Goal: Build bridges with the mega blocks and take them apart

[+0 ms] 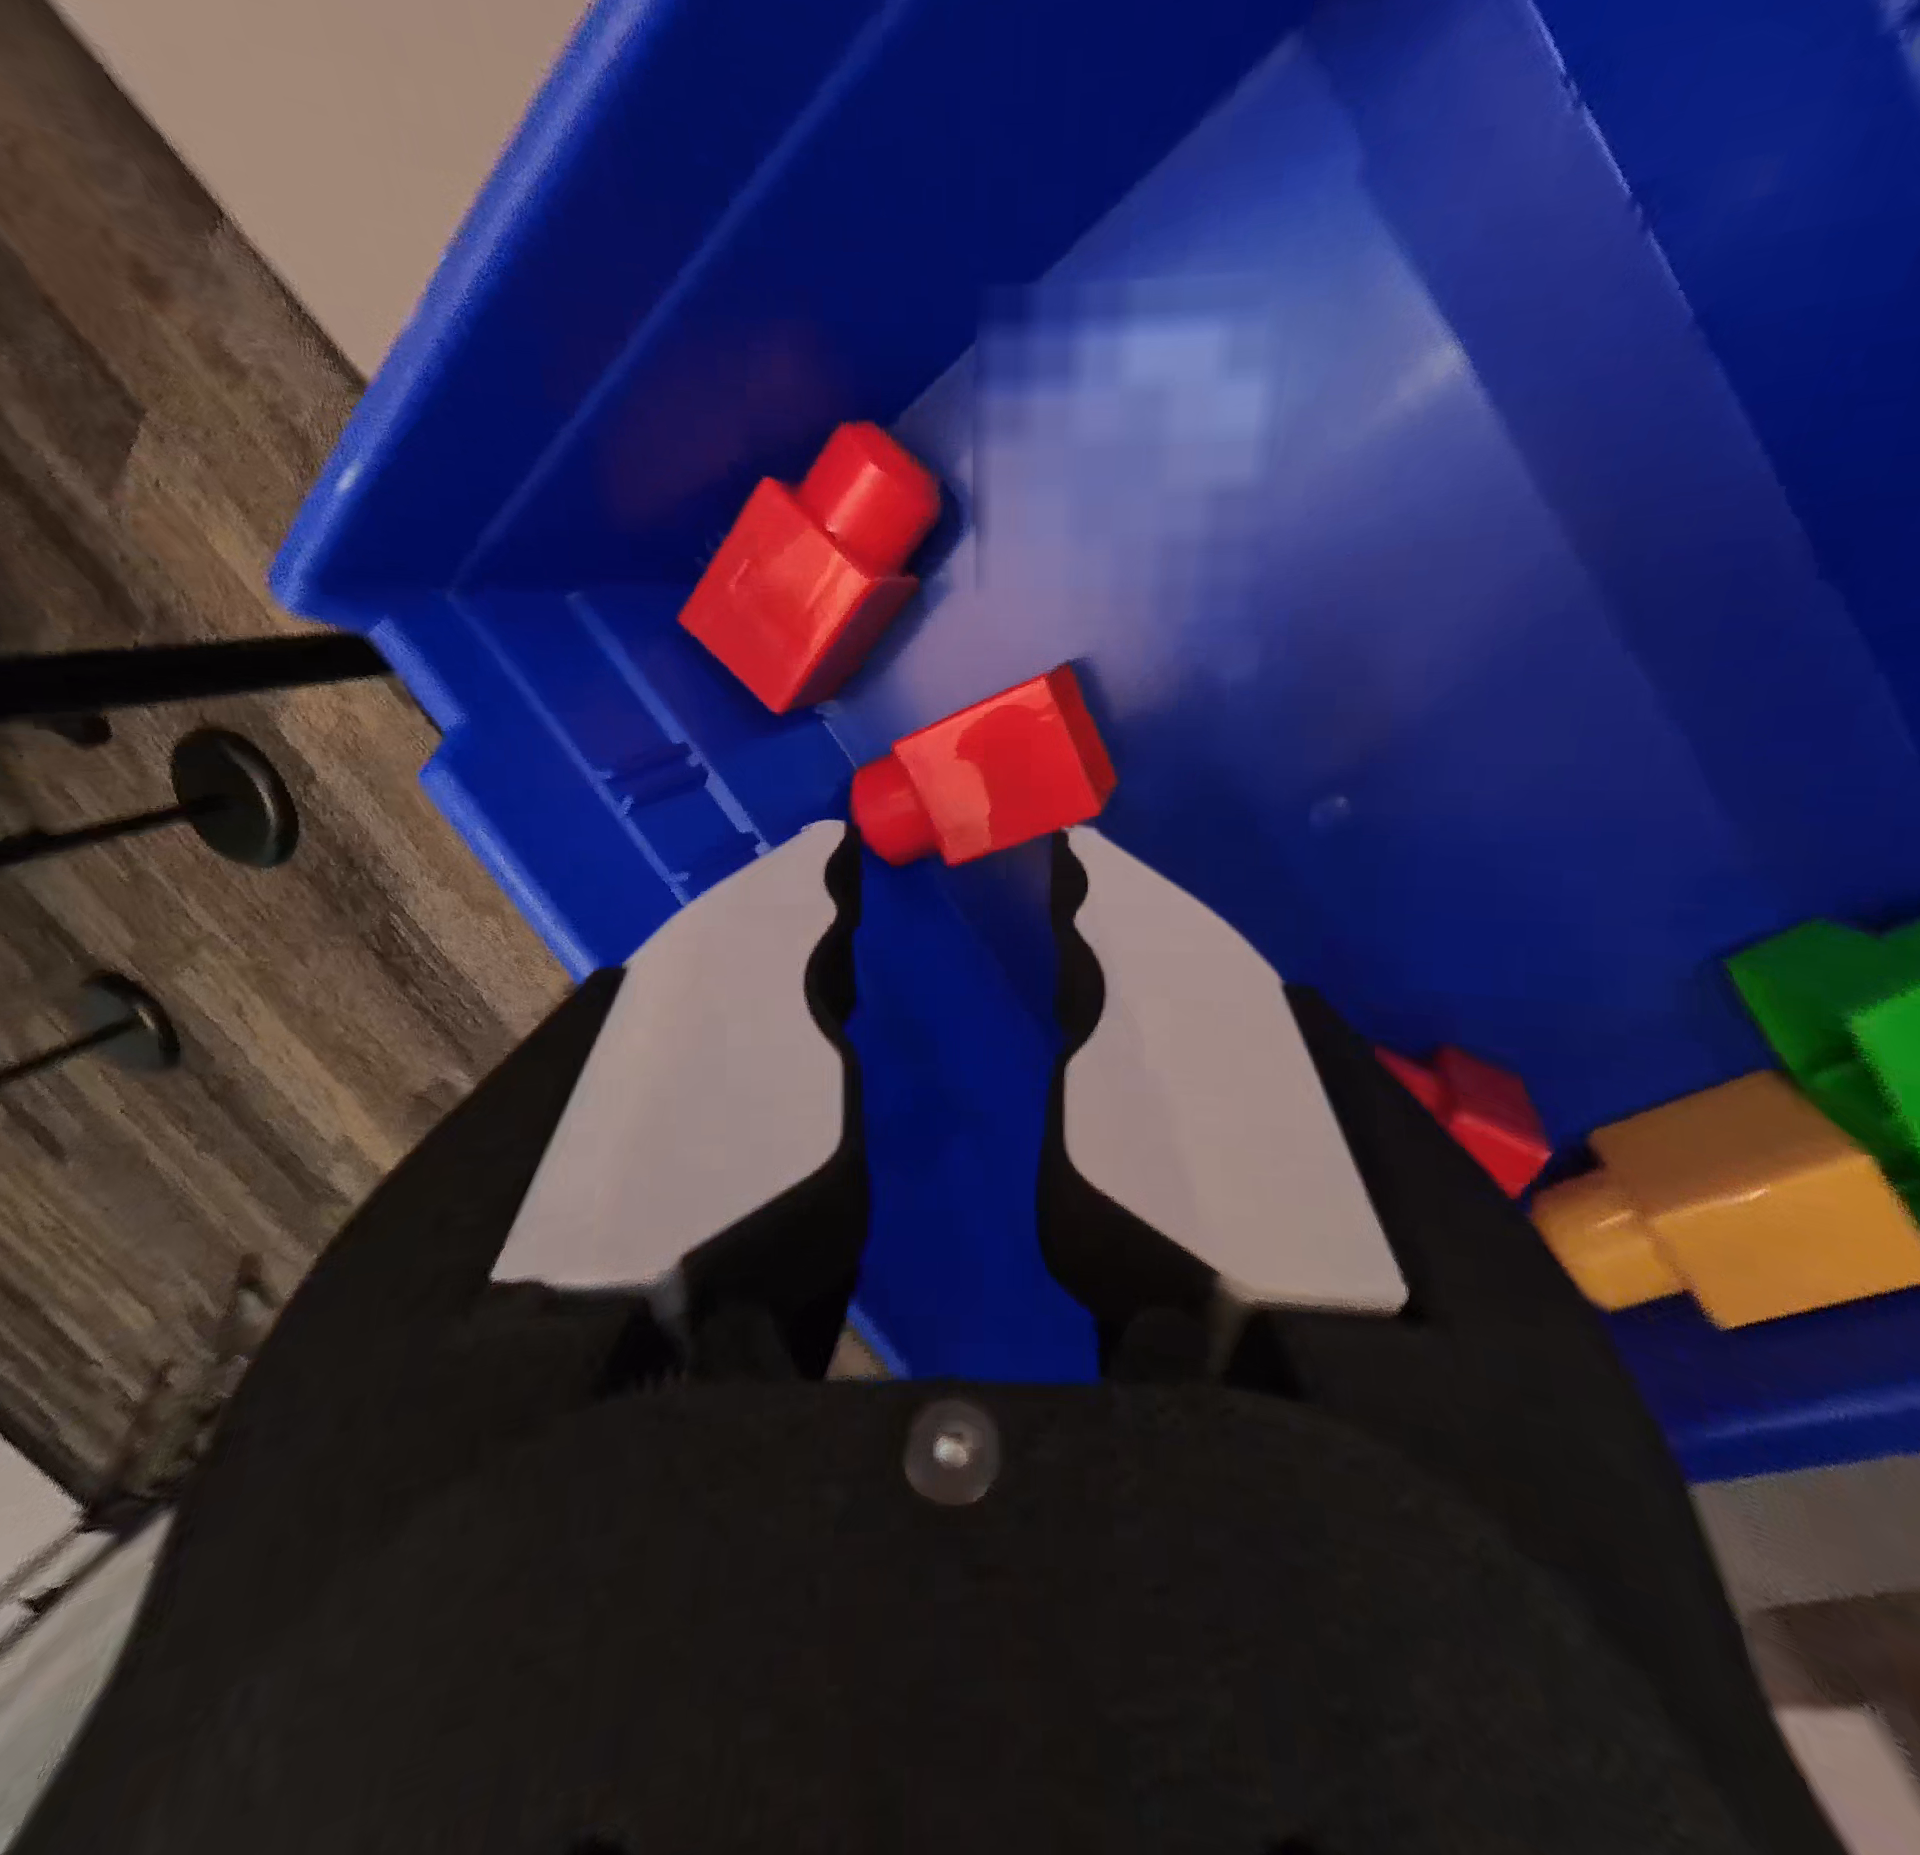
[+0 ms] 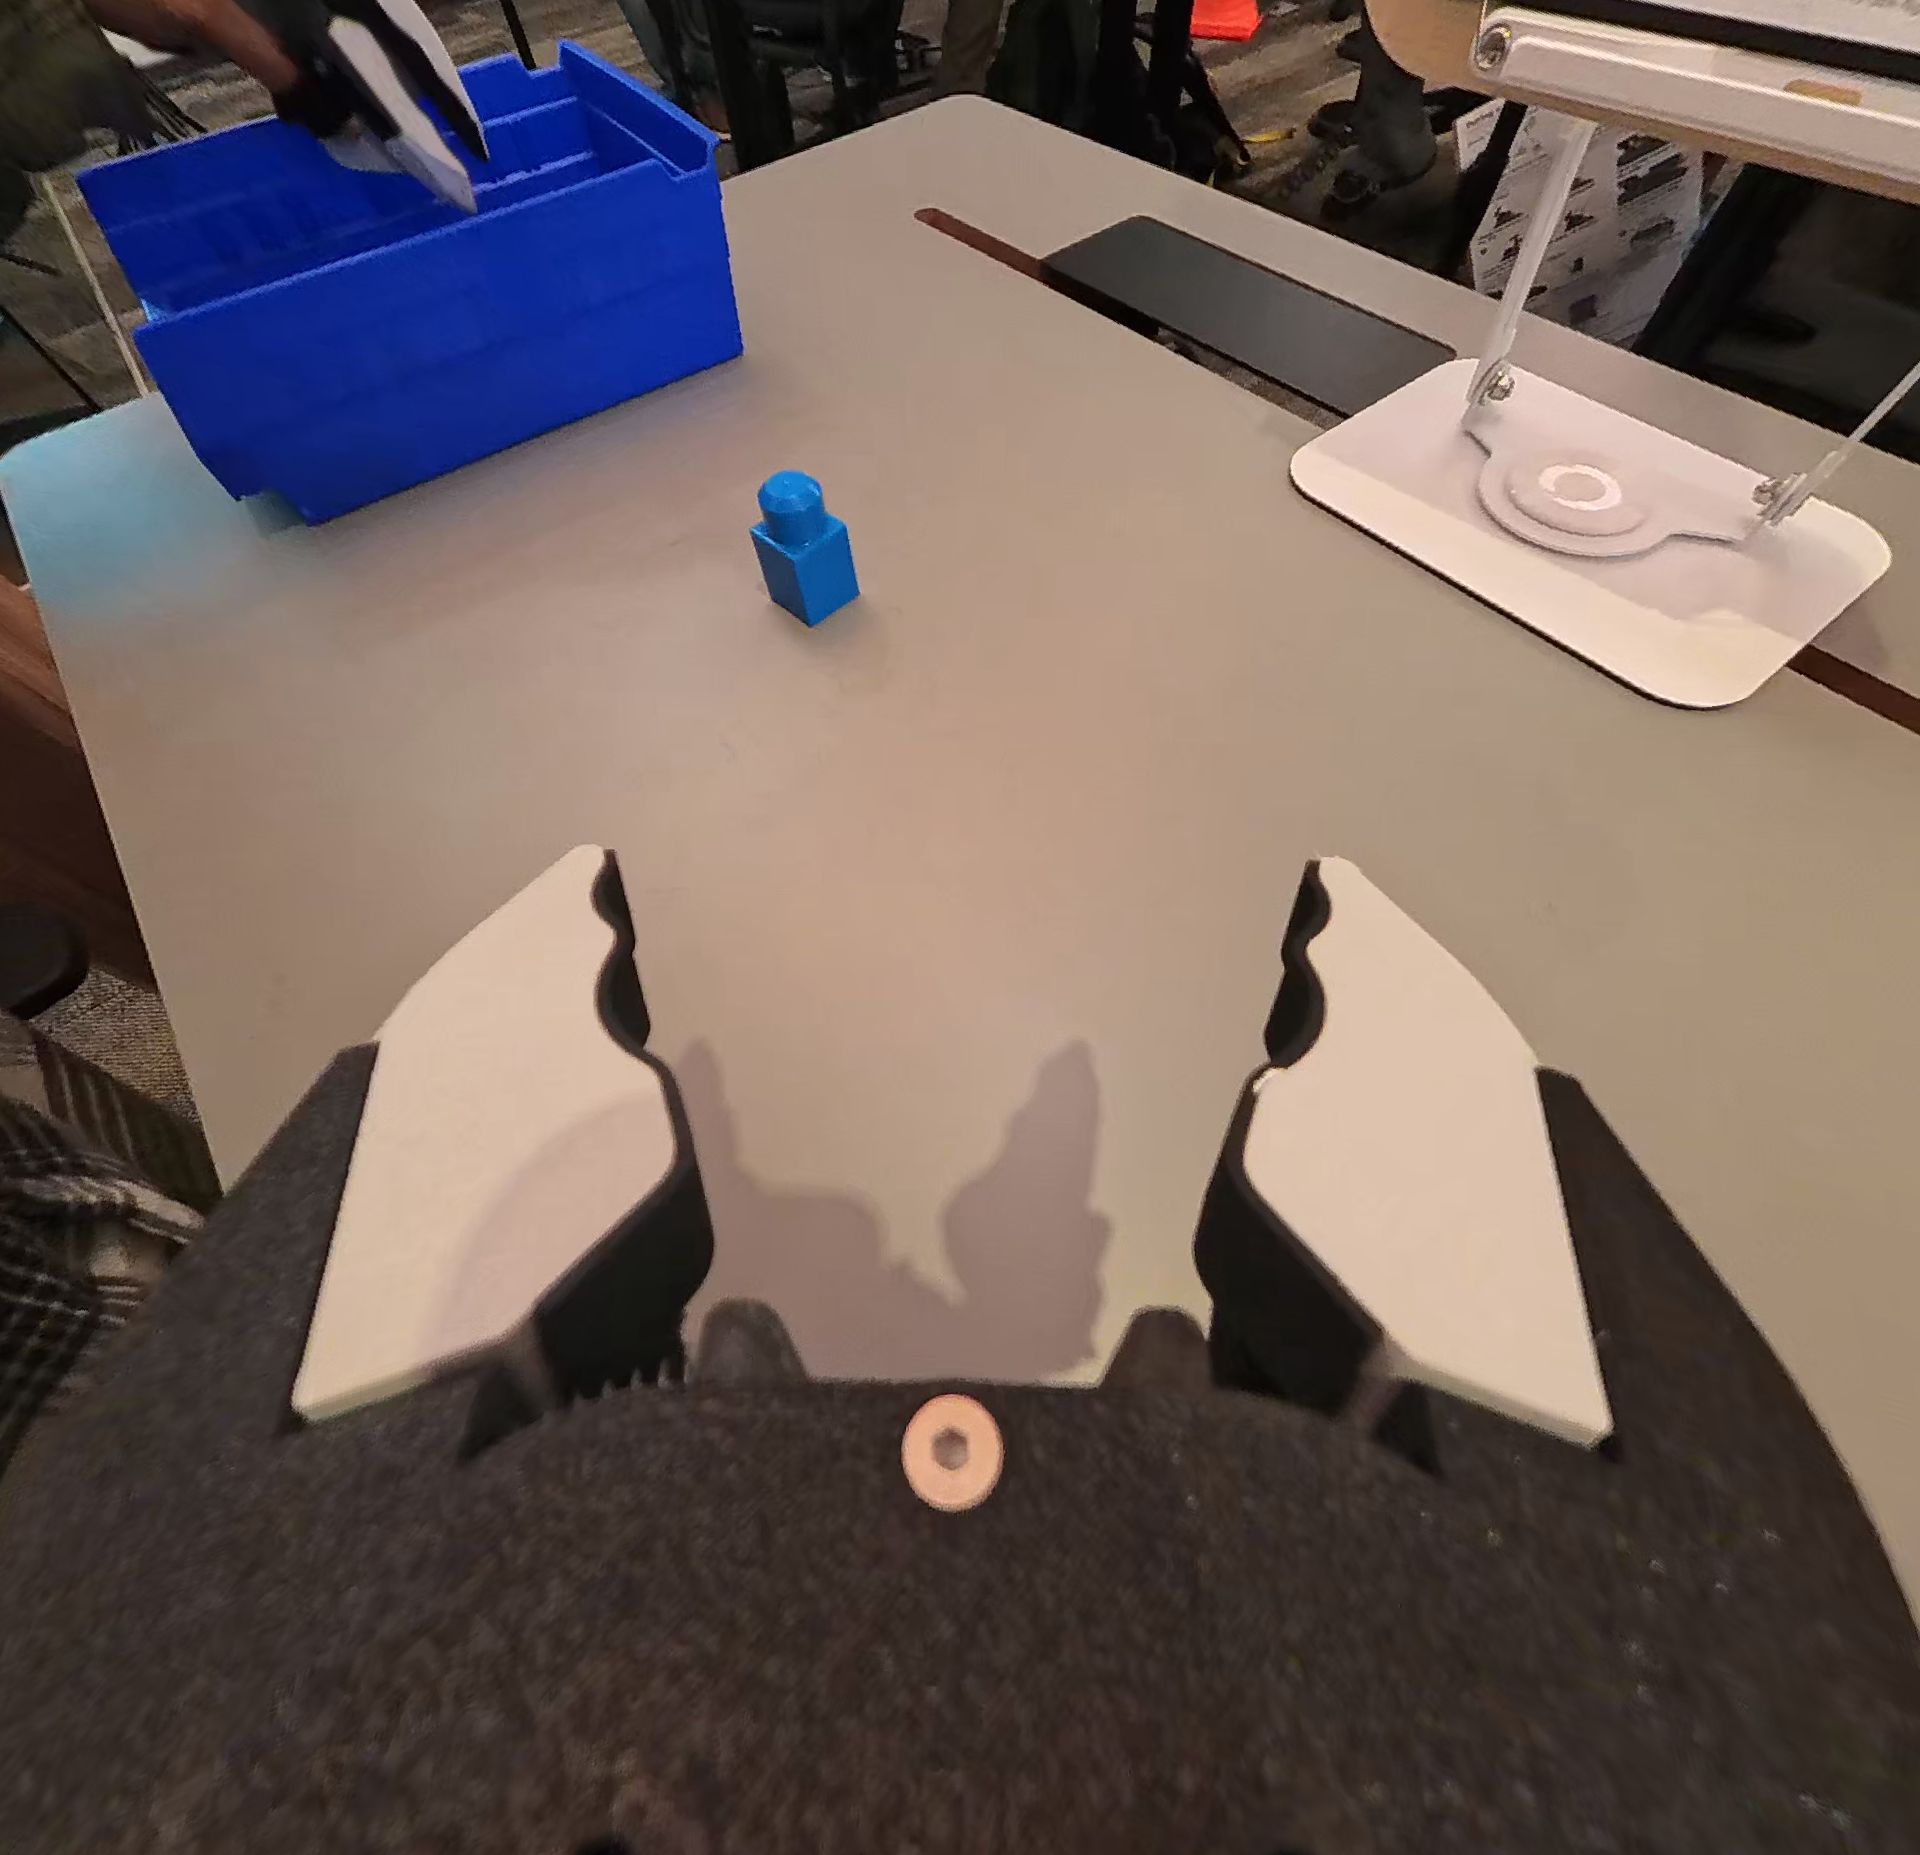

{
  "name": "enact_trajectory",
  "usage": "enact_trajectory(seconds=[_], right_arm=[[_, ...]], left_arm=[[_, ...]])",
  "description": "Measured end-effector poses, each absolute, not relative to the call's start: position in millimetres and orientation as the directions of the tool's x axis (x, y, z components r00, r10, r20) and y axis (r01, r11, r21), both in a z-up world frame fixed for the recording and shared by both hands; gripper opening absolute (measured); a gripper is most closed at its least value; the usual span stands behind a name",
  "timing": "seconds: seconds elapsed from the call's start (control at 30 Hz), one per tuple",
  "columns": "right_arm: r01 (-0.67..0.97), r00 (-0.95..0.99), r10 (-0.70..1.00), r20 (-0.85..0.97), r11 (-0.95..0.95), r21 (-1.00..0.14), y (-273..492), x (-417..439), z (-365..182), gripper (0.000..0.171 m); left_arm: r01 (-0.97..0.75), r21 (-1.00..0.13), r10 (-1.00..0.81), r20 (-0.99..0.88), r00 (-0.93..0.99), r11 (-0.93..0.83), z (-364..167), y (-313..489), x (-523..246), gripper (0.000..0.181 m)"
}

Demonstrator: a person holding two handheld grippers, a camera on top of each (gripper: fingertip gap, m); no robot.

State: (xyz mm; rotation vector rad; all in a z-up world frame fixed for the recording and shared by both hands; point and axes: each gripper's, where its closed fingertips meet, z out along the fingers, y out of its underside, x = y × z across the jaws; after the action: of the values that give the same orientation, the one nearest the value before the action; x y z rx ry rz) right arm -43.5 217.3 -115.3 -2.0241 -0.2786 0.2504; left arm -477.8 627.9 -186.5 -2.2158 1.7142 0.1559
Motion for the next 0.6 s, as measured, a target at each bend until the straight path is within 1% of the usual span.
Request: enact_trajectory(seconds=[0.1, 0.2, 0.27, 0.37, 0.6], right_arm=[[0.093, 0.949, 0.311, -0.053, -0.438, -0.894, 217, -45, -116, 0.118], [0.097, 0.949, 0.311, -0.049, -0.437, -0.894, 216, -46, -117, 0.118], [0.096, 0.950, 0.307, -0.049, -0.440, -0.893, 215, -46, -117, 0.118], [0.096, 0.951, 0.305, -0.049, -0.443, -0.891, 213, -45, -117, 0.118], [0.107, 0.953, 0.302, -0.034, -0.438, -0.893, 210, -43, -112, 0.118]], left_arm=[[-0.994, -0.102, -0.944, -0.323, 0.072, -0.040, -191, 628, -480, 0.039], [-0.992, 0.040, -0.927, -0.353, -0.129, 0.123, -191, 631, -486, 0.044], [-0.972, 0.123, -0.908, -0.350, -0.230, 0.199, -190, 635, -488, 0.046], [-0.950, 0.209, -0.897, -0.329, -0.294, 0.234, -189, 642, -489, 0.047], [-0.903, 0.320, -0.894, -0.247, -0.373, 0.287, -200, 647, -490, 0.039]])
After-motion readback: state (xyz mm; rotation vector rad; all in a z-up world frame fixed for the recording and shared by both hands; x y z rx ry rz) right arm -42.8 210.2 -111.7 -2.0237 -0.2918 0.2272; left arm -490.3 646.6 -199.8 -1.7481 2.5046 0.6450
